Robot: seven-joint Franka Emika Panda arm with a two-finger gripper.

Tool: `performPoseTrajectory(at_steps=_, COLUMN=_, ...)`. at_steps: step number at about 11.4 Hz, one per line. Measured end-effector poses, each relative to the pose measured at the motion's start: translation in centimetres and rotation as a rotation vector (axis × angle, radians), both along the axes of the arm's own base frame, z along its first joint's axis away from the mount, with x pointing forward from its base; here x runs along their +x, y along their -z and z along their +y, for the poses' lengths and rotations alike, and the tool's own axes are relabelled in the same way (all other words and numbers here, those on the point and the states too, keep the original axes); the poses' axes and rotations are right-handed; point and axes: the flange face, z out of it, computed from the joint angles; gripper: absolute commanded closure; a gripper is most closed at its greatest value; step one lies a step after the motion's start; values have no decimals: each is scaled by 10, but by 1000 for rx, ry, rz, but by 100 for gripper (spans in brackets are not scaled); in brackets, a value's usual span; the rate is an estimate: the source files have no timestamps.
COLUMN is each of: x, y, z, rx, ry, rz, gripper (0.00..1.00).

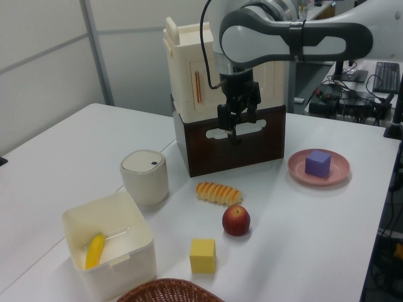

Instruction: Put the purple cube on the table

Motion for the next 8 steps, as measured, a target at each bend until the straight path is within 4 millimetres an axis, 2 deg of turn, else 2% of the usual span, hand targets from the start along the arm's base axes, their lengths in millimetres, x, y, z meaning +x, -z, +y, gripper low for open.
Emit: performPoseTrajectory(at_steps=8, x=0, y=0, z=3, rx=20, ry=-1, rz=1, gripper=0)
